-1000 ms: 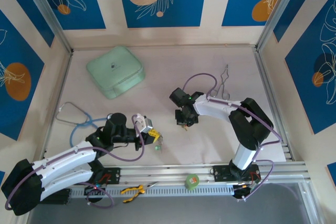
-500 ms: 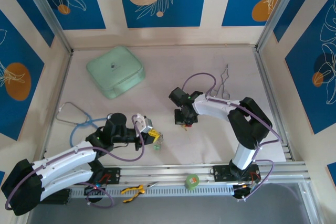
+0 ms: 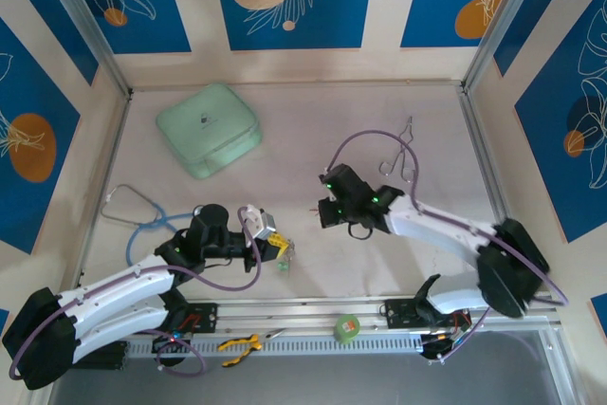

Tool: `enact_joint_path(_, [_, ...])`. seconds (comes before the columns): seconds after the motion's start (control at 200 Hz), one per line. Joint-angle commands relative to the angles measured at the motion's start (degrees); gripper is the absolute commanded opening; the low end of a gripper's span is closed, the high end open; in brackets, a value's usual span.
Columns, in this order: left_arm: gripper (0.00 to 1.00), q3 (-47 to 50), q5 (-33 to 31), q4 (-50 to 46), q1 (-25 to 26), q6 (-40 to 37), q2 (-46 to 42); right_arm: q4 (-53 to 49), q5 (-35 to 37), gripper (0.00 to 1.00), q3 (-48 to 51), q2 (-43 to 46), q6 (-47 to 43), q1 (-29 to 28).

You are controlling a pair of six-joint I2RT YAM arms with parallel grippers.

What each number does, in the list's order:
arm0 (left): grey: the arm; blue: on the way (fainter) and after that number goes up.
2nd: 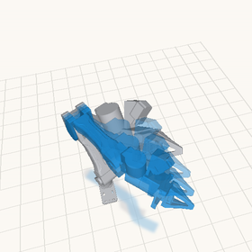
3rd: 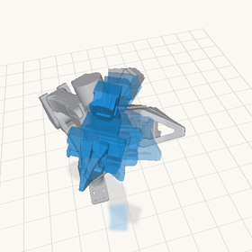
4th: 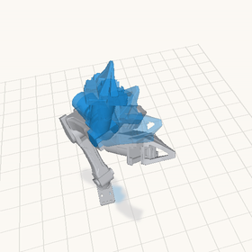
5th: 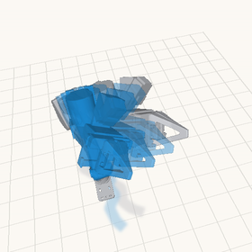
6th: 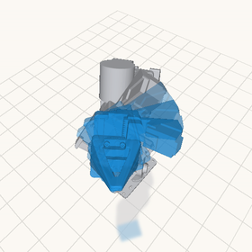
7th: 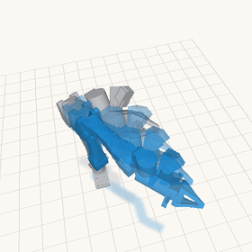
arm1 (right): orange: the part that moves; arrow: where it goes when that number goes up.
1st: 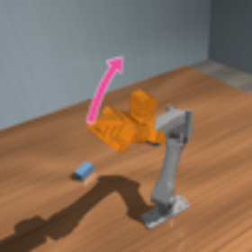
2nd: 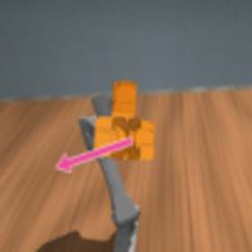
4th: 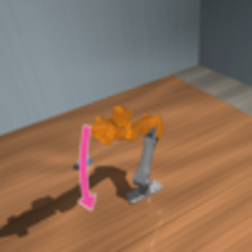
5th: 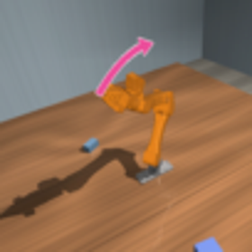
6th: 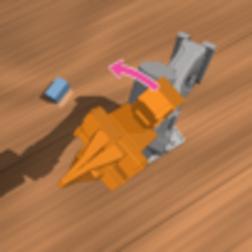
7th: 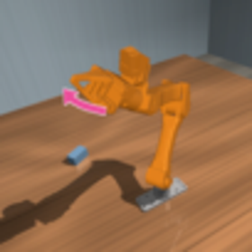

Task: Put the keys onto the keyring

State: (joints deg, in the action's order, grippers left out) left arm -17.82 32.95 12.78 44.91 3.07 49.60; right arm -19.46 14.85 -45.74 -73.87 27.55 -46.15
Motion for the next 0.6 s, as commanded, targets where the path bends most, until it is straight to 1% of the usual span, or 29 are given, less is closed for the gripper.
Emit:
enact_joint_path(0.0, [0.0,-1.47,0.08,1.06,0.32,2.59,-0.21,14.4,-6.18,0.0,5.58,7.51,-14.47,-0.77])
enact_joint_path(0.08, [0.0,-1.5,0.45,1.64,0.31,3.81,0.03,18.03,-8.8,0.0,8.32,11.54,-22.4,-1.43])
enact_joint_path(0.15, [0.0,-1.76,0.61,1.58,0.35,4.21,0.29,19.35,-13.39,0.0,9.76,14.32,-30.94,-1.78])
enact_joint_path(0.25, [0.0,-2.34,0.77,1.52,0.29,5.24,0.95,21.26,-19.76,0.0,12.15,18.23,-40.85,-2.04])
enact_joint_path(0.325, [0.0,-2.82,1.61,1.69,0.3,5.84,1.8,21.55,-21.86,0.0,13.25,20.28,-45.3,-2.16])
enact_joint_path(0.465, [0.0,-3.34,1.82,1.79,0.33,6.23,3.0,17.37,-27.05,0.0,12.81,21.21,-54.02,-2.83])
enact_joint_path(0.595, [0.0,-3.6,2.23,2.19,0.36,6.18,3.29,15.64,-26.71,0.0,12.6,20.9,-60.34,-5.4])
